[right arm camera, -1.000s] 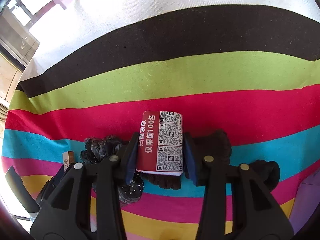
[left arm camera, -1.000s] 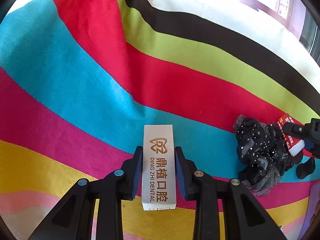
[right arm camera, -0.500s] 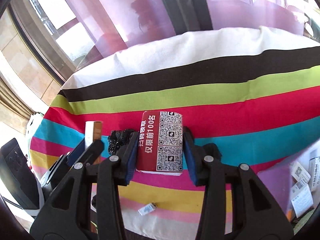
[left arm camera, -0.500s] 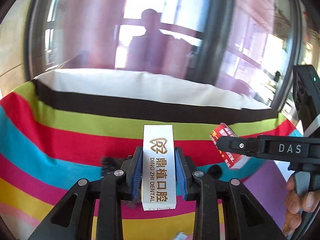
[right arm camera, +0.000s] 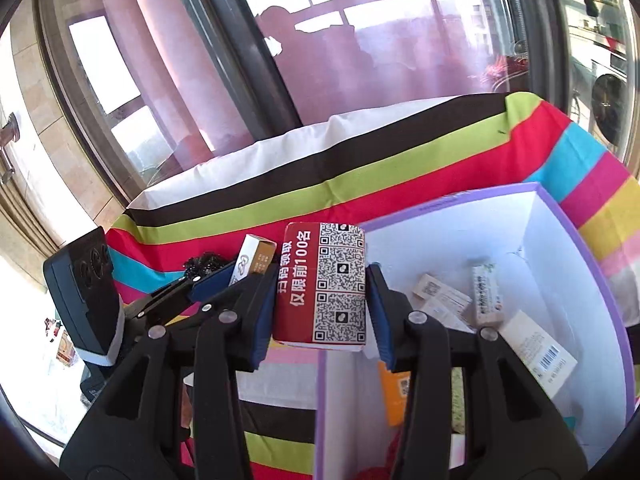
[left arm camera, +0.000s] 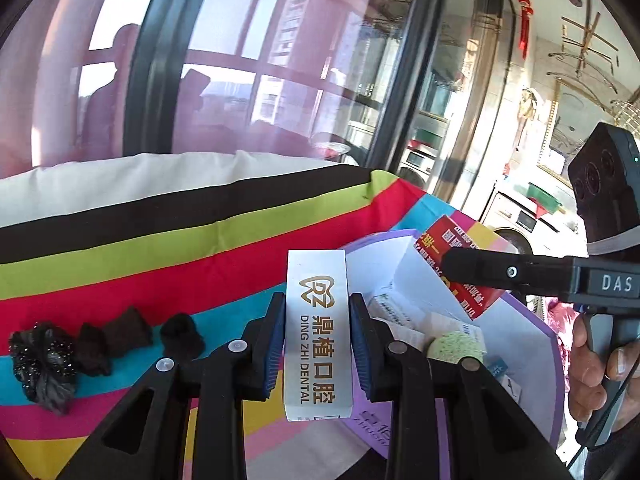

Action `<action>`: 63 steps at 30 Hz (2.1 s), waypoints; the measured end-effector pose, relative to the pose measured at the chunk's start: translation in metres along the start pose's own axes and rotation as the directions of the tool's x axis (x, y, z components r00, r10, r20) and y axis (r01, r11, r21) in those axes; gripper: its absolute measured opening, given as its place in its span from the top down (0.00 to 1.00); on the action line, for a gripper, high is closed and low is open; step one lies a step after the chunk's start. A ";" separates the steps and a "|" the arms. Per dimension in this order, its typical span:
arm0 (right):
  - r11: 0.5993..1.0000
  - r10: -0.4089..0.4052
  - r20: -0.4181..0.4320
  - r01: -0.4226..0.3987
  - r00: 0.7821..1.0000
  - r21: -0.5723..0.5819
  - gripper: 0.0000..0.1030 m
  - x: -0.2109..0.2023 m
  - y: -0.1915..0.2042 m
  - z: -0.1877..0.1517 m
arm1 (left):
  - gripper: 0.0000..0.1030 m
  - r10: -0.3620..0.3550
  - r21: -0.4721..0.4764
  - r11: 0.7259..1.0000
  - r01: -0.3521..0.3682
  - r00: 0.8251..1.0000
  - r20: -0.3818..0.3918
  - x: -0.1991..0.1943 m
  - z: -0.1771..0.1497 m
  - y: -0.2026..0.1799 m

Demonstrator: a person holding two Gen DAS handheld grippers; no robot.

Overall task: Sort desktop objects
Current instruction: 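Carry the dental box and red box into the lavender box and release both, then move both tools back toward the black scrunchies and fabric items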

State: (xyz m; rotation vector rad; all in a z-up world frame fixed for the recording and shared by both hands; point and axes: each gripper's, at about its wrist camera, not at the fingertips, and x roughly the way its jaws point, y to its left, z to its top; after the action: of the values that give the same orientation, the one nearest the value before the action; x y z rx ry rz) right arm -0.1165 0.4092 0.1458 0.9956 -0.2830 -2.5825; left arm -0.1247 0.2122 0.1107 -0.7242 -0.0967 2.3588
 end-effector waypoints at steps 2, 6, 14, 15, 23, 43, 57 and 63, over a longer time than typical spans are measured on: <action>0.999 -0.039 0.024 0.039 0.999 0.001 0.56 -0.017 -0.016 -0.010 | 0.70 -0.062 0.029 0.998 0.062 0.998 0.006 0.006 -0.003 -0.014; 0.991 -0.133 0.049 0.133 0.990 0.011 0.56 -0.030 -0.036 -0.029 | 0.70 -0.122 0.113 0.986 0.123 0.992 -0.022 0.015 -0.015 -0.053; 0.955 -0.297 0.078 0.298 0.952 -0.001 0.56 -0.036 -0.059 -0.038 | 0.70 -0.131 0.267 0.952 0.150 0.988 -0.085 0.041 -0.039 -0.101; 0.953 -0.302 0.080 0.304 0.950 -0.006 0.56 -0.035 -0.058 -0.038 | 0.70 -0.129 0.277 0.949 0.149 0.988 -0.090 0.043 -0.042 -0.104; 0.944 -0.327 0.086 0.329 0.941 -0.012 0.55 -0.035 -0.057 -0.040 | 0.69 -0.129 0.280 0.947 0.155 0.985 -0.111 0.050 -0.051 -0.103; 0.938 -0.346 0.086 0.345 0.934 0.021 0.36 -0.040 -0.061 -0.045 | 0.43 -0.143 0.218 0.964 0.153 0.988 -0.065 0.036 -0.045 -0.081; 0.934 -0.358 0.095 0.357 0.929 0.025 0.30 -0.042 -0.060 -0.045 | 0.33 0.140 0.108 0.984 -0.141 0.990 0.016 0.022 -0.026 -0.021; 0.931 -0.364 0.095 0.365 0.927 0.005 0.20 -0.041 -0.057 -0.044 | 0.26 0.326 0.090 0.943 -0.322 0.945 -0.038 0.012 -0.017 0.014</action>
State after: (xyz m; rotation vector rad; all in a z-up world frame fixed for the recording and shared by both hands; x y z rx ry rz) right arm -0.0729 0.4750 0.1205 1.0027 -0.1118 -2.9683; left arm -0.1317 0.2065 0.0872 -0.8125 0.1542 2.6342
